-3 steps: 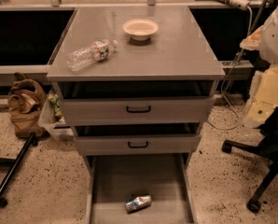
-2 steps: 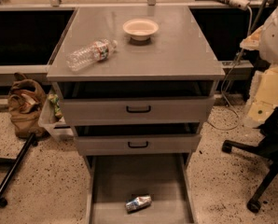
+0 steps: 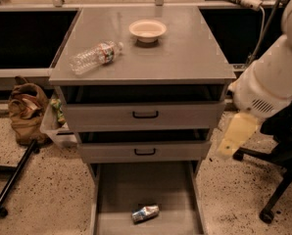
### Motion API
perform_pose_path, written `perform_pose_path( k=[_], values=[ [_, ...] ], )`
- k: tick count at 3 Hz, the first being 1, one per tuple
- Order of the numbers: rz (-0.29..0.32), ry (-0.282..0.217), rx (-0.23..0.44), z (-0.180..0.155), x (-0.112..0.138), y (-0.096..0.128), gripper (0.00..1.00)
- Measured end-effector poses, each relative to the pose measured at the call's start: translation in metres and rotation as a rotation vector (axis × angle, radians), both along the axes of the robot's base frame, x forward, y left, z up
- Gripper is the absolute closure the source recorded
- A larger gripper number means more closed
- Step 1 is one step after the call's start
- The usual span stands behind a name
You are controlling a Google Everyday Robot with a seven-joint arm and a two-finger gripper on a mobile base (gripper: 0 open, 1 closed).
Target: Pick redbull can from bottom drawer and place on counter
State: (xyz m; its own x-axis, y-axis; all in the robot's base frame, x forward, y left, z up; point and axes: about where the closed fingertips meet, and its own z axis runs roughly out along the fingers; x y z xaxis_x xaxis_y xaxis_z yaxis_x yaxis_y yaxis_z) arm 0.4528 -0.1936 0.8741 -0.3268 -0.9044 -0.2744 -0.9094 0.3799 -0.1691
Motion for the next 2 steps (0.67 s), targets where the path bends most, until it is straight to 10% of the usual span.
perform_pose_path(
  k=[1, 2],
  values=[
    [-0.041, 0.026, 0.048, -0.072, 0.006, 0.024, 0.00],
    [-0.048, -0.025, 0.064, -0.075, 0.018, 0.028, 0.00]
  ],
)
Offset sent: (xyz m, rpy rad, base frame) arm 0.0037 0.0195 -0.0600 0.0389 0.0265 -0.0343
